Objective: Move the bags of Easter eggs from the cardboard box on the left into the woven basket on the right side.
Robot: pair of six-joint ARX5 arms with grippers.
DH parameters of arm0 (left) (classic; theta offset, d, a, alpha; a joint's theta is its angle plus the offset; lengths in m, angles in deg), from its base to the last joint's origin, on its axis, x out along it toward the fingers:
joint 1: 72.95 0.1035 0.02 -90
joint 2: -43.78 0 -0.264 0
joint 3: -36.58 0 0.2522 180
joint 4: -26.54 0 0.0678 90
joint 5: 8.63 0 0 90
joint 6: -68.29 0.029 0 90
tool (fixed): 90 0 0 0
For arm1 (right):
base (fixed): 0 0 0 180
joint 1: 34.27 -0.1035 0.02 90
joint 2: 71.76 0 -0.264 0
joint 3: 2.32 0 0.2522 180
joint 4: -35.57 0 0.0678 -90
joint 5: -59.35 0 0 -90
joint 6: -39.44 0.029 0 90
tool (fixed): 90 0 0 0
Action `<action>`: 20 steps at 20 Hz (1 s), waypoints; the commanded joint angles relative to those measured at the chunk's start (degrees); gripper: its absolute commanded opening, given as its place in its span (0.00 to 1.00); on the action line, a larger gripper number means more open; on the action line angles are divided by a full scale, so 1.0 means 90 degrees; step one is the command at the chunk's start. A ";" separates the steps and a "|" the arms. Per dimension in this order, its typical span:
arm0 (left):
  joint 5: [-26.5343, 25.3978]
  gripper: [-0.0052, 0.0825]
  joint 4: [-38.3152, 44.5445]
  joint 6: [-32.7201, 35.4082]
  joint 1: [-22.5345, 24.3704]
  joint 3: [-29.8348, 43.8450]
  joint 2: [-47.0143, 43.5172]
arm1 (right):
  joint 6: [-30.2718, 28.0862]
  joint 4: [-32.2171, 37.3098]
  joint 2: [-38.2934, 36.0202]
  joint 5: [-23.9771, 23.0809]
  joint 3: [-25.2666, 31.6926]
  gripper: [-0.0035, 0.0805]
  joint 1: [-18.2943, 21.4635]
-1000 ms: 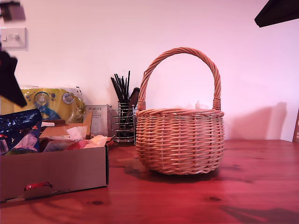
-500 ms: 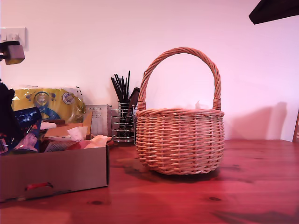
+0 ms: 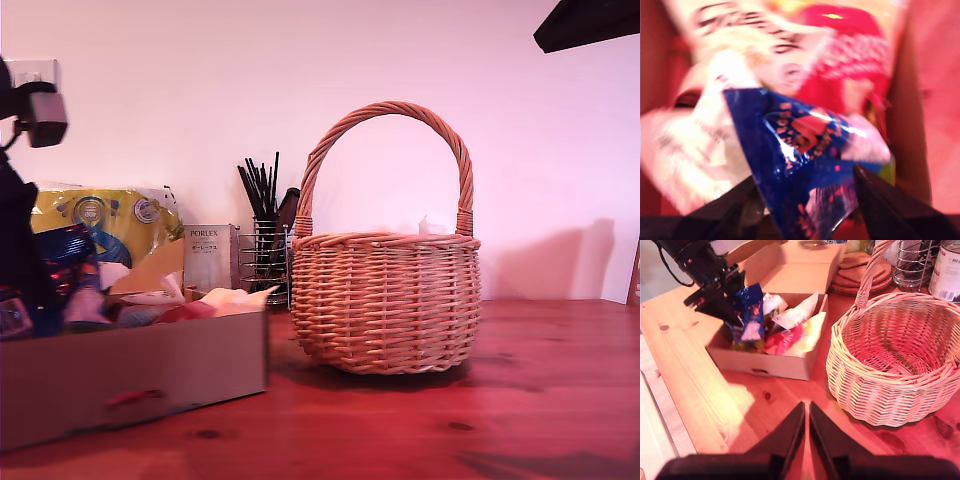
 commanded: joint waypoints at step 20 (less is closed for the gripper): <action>0.0277 0.36 -0.0435 -0.0767 -0.1190 -0.0602 0.0153 | -0.0039 0.0012 -0.0002 0.0002 0.0090 0.03 -0.0019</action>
